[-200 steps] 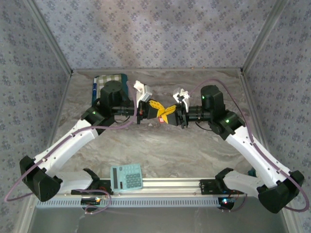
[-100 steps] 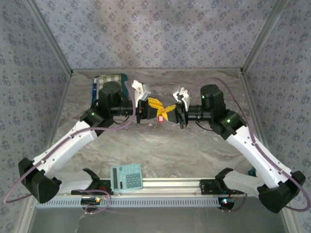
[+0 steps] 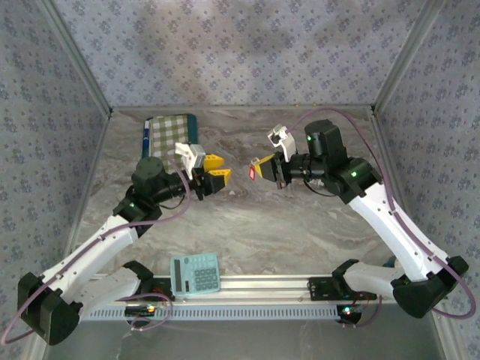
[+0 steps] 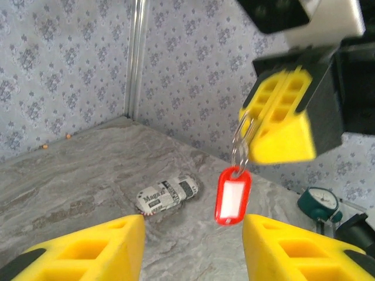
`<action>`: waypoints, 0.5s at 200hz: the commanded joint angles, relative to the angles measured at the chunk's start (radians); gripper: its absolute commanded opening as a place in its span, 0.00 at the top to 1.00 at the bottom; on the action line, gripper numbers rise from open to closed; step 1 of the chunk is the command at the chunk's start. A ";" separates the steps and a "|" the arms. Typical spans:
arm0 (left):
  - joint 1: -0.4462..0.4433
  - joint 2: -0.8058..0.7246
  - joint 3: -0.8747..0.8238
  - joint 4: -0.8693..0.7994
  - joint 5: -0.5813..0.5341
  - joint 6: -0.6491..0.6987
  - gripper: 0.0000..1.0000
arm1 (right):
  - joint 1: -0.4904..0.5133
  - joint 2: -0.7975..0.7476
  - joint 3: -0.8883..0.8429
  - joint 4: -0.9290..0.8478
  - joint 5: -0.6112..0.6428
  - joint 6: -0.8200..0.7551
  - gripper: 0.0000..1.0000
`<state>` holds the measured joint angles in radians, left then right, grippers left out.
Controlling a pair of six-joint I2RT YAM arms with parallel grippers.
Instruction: Remove the keys from the keyring
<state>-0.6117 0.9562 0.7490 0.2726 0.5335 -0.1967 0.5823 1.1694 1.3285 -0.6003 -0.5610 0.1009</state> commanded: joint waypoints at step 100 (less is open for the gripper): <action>-0.109 0.135 0.017 0.303 0.069 0.217 0.39 | 0.003 0.000 0.027 0.123 -0.173 0.124 1.00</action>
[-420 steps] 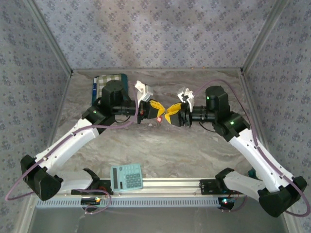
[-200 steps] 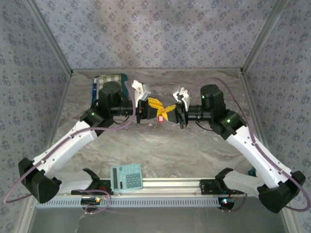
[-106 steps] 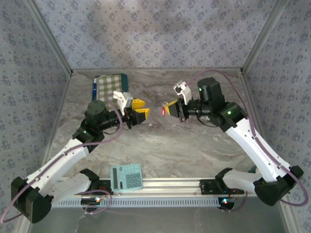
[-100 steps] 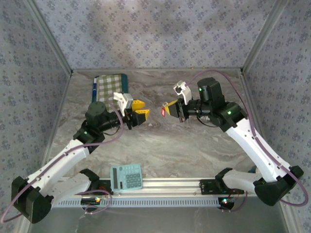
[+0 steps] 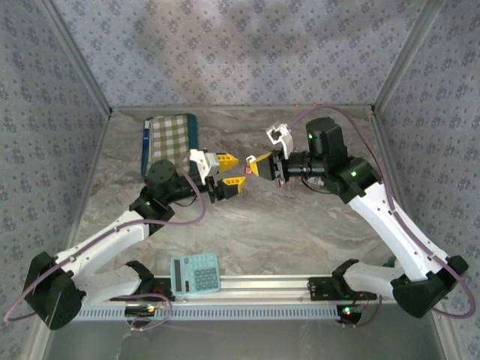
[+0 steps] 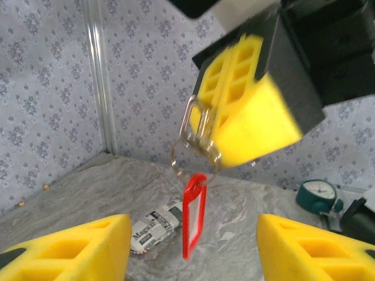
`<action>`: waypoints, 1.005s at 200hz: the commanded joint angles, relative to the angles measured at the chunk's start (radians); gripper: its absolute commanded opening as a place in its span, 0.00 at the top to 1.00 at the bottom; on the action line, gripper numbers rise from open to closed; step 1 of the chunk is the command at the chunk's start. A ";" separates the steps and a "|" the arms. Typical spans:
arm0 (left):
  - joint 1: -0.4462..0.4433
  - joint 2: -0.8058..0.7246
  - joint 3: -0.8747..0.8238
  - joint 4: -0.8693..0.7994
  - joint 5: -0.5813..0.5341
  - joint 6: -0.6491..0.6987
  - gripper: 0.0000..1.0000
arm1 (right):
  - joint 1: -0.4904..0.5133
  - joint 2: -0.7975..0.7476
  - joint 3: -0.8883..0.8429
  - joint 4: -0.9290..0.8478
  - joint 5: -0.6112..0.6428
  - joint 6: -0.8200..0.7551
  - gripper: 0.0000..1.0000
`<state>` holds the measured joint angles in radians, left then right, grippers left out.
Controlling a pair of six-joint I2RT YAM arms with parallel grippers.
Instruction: Remove the keys from the keyring
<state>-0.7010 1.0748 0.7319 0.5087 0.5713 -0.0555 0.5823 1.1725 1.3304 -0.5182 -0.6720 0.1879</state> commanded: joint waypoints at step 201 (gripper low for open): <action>-0.058 0.063 0.110 0.086 -0.036 0.196 0.66 | 0.006 -0.013 0.002 0.085 -0.120 0.071 1.00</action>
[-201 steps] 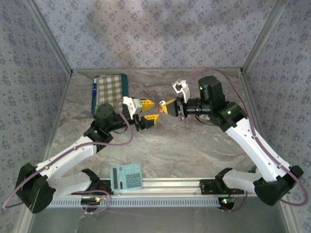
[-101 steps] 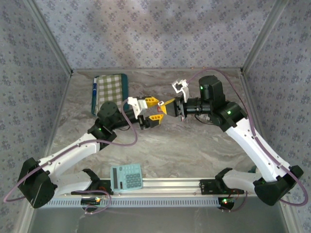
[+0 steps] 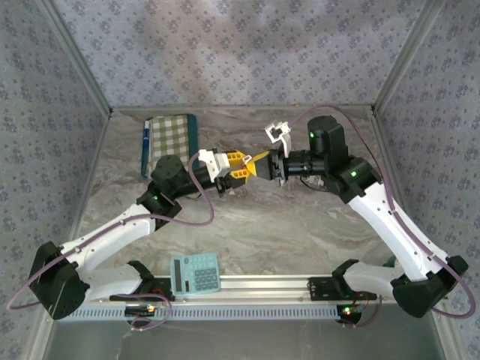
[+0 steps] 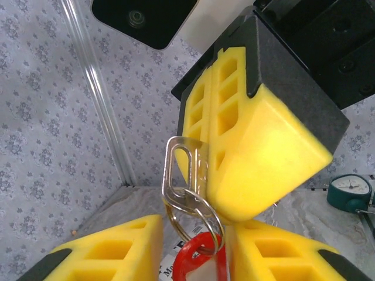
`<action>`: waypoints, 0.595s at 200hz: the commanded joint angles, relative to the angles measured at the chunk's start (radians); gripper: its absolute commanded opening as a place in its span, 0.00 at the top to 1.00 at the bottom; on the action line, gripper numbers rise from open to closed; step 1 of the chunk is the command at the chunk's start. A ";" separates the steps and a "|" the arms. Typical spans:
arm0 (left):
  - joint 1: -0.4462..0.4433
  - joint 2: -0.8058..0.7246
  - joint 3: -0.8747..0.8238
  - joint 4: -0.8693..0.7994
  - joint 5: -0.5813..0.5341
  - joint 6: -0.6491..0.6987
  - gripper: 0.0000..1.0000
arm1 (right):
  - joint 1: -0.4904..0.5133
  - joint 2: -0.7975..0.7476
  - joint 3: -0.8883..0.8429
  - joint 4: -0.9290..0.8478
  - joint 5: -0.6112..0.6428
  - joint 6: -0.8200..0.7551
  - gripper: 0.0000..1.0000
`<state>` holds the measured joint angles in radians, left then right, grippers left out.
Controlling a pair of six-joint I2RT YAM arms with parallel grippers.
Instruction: Remove the keys from the keyring
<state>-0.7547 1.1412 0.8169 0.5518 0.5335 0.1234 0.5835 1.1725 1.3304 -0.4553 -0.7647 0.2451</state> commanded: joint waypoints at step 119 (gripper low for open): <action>-0.005 -0.030 0.024 0.023 -0.047 0.033 1.00 | -0.008 -0.039 -0.011 0.026 0.011 -0.007 1.00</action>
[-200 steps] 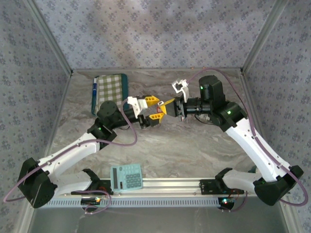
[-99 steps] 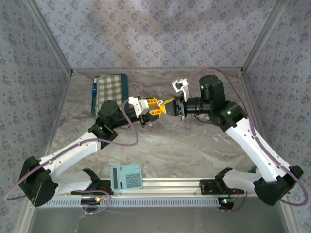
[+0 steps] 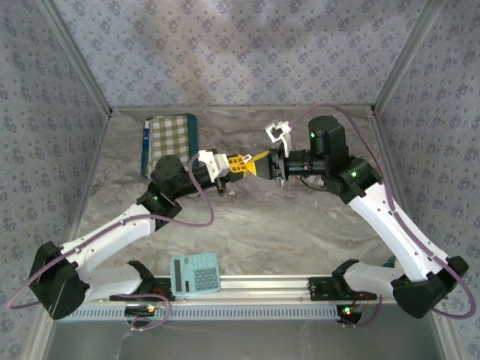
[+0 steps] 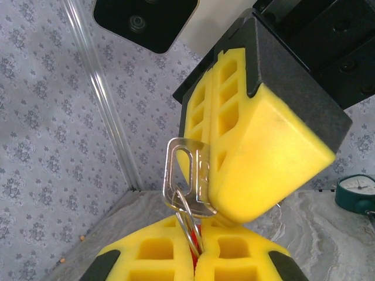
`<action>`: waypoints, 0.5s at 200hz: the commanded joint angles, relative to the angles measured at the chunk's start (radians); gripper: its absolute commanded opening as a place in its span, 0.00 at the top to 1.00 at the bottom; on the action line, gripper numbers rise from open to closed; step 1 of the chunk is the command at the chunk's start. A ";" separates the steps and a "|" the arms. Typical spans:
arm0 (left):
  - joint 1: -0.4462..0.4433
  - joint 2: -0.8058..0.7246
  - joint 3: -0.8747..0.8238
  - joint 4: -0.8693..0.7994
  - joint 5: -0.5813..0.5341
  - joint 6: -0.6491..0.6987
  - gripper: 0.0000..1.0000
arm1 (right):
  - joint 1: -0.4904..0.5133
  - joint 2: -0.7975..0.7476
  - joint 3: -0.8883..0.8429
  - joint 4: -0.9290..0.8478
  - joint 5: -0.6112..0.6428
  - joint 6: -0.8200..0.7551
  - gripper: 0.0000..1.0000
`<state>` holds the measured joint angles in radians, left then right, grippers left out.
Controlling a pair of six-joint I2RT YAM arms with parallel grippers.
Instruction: Remove the keys from the keyring
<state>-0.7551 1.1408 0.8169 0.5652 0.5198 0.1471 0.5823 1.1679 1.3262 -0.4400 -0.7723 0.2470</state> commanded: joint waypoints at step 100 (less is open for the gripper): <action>-0.013 -0.104 0.047 -0.190 -0.115 0.075 1.00 | 0.142 -0.155 -0.113 0.044 0.409 -0.290 1.00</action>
<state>-0.7776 1.0672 0.8223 0.4232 0.4778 0.2008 0.6880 1.0721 1.2560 -0.4252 -0.5117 0.0780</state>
